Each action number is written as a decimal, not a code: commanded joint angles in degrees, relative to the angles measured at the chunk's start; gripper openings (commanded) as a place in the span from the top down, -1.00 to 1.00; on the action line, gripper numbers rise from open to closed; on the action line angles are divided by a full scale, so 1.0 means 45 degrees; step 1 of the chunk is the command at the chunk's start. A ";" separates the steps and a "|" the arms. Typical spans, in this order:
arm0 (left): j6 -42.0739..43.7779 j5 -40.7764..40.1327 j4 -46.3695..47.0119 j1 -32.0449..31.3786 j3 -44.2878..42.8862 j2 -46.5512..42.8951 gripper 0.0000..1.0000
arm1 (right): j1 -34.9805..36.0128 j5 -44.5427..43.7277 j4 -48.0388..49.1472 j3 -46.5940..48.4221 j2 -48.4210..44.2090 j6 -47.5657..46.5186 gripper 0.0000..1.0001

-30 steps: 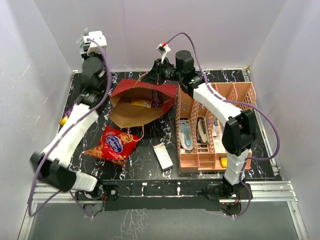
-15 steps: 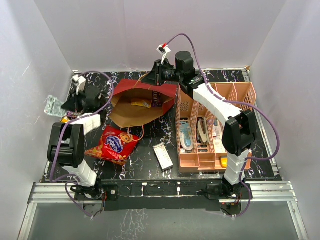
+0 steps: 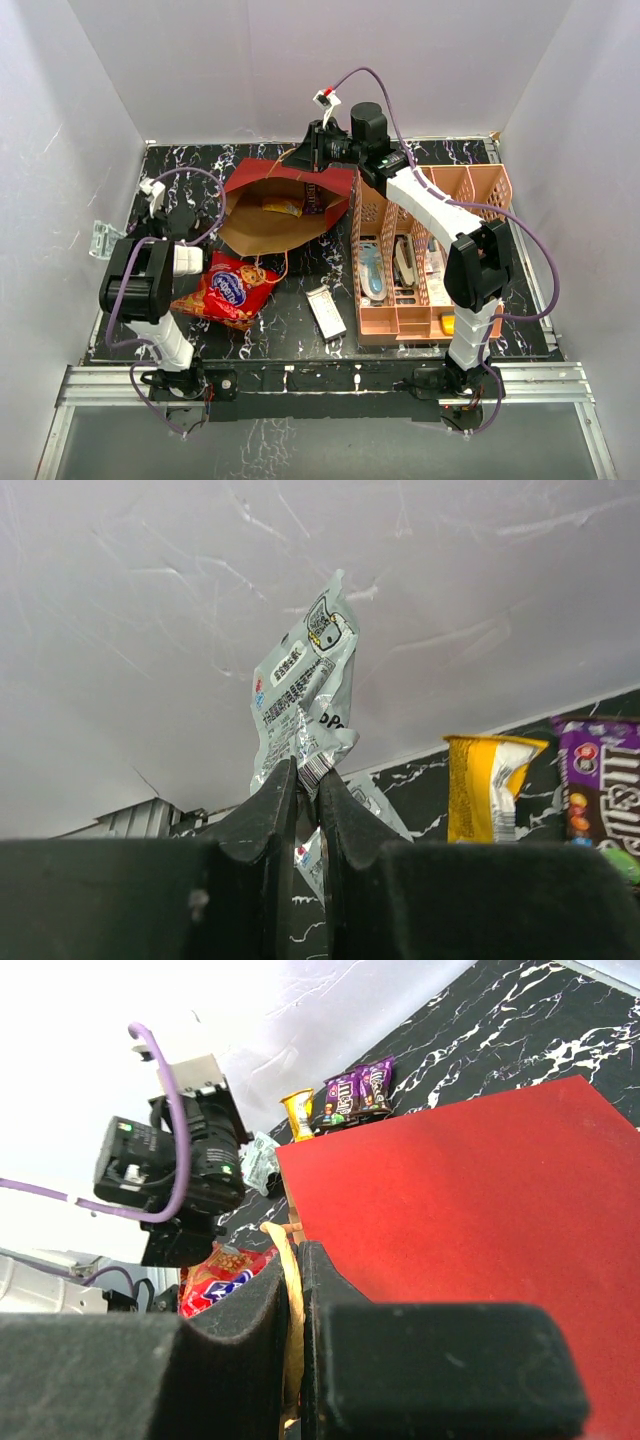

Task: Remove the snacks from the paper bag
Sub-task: Place the snack at the center of the board.

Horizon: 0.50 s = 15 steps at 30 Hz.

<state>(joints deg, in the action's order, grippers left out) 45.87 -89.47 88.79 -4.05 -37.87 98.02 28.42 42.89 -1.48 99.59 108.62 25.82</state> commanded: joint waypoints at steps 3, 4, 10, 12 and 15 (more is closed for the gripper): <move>-0.0724 -0.1465 0.3110 0.0270 0.0629 0.0985 0.95 | -0.0067 -0.0006 0.0714 0.0132 -0.0652 0.0027 0.85; -0.0782 -0.1460 0.3101 0.0275 0.0603 0.1306 0.95 | -0.0059 -0.0009 0.0735 0.0102 -0.0665 0.0024 0.85; 0.1898 -0.1148 0.3079 -0.0075 -0.1336 0.2011 1.00 | -0.0072 0.0025 0.0806 0.0118 -0.0612 0.0093 0.85; 0.2825 -0.0652 0.3063 -0.0351 -0.2027 0.1429 1.00 | -0.0052 0.0004 0.0833 0.0114 -0.0602 0.0092 0.85; 0.4475 -0.0084 0.3061 -0.0840 -0.3296 0.0505 1.00 | -0.0062 0.0060 0.0874 0.0129 -0.0538 0.0144 0.85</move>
<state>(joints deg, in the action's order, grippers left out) 55.88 -90.06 91.26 -5.02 -45.30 108.66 28.38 43.05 -1.43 99.57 108.62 25.85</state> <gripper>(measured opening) 0.096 0.078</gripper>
